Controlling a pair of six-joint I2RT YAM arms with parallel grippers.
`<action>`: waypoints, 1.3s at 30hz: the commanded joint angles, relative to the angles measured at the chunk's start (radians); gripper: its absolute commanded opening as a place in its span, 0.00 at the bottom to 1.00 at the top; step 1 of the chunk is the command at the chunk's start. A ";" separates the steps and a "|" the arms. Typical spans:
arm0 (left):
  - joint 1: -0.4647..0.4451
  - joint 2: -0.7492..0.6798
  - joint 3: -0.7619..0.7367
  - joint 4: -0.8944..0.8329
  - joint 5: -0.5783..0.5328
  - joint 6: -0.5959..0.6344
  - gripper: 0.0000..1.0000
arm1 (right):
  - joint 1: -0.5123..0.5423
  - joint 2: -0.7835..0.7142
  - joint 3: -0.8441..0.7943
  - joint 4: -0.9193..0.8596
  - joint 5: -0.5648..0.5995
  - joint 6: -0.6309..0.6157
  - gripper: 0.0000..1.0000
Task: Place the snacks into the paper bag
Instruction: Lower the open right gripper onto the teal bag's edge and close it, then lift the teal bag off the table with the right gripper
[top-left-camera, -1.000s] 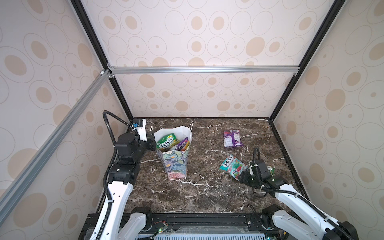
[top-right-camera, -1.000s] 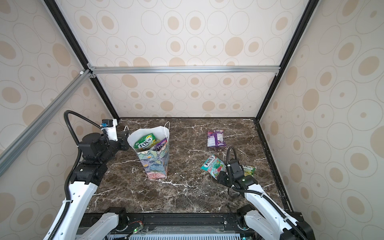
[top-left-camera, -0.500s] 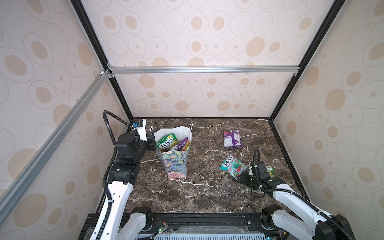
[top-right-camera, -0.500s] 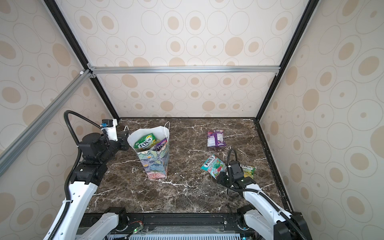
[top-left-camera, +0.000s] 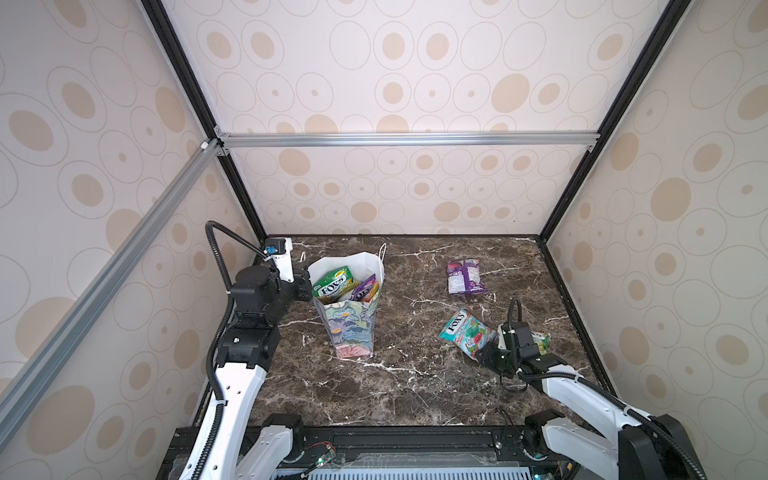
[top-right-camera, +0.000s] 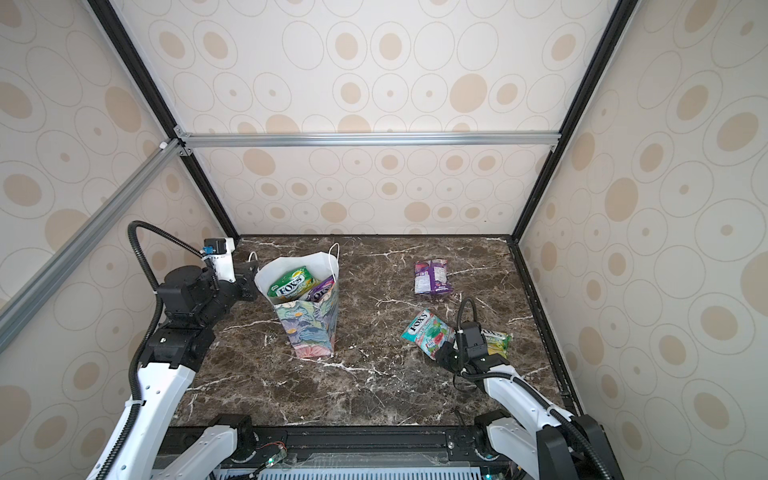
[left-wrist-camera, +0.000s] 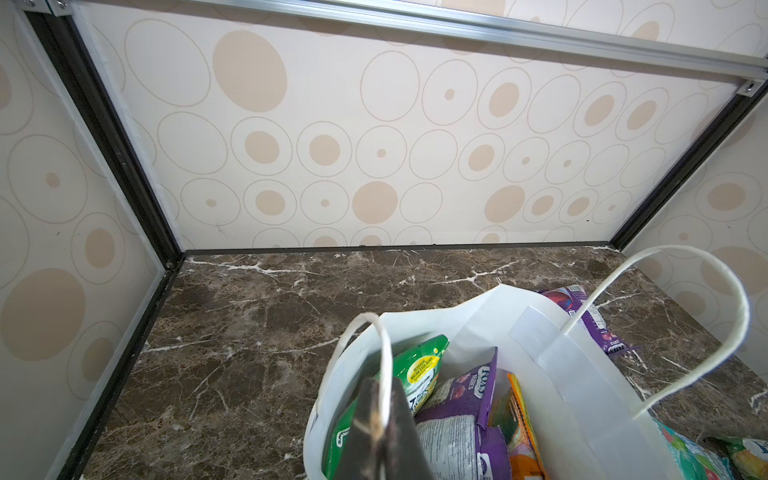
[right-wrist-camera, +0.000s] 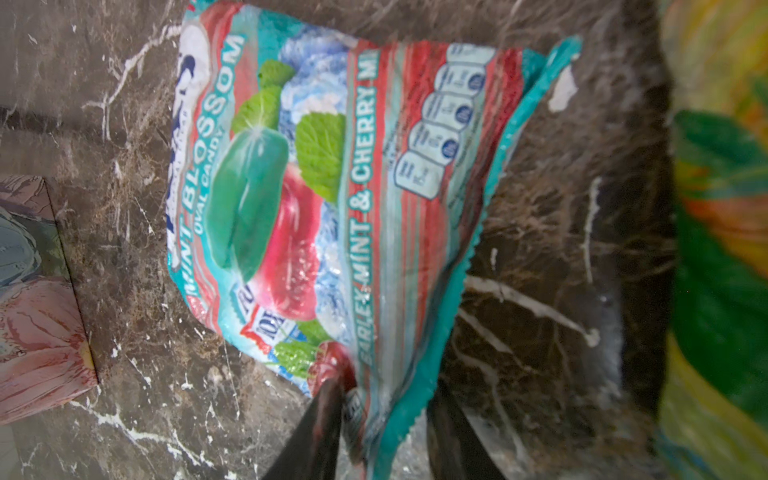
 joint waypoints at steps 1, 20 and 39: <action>0.005 -0.014 0.009 0.023 0.014 -0.010 0.04 | -0.002 0.017 -0.008 0.019 -0.011 0.009 0.27; 0.005 -0.015 0.010 0.024 0.005 -0.009 0.04 | -0.002 -0.010 0.030 -0.059 0.013 -0.043 0.00; 0.004 -0.015 0.011 0.022 0.005 -0.009 0.04 | -0.002 -0.122 0.145 -0.143 -0.017 -0.172 0.00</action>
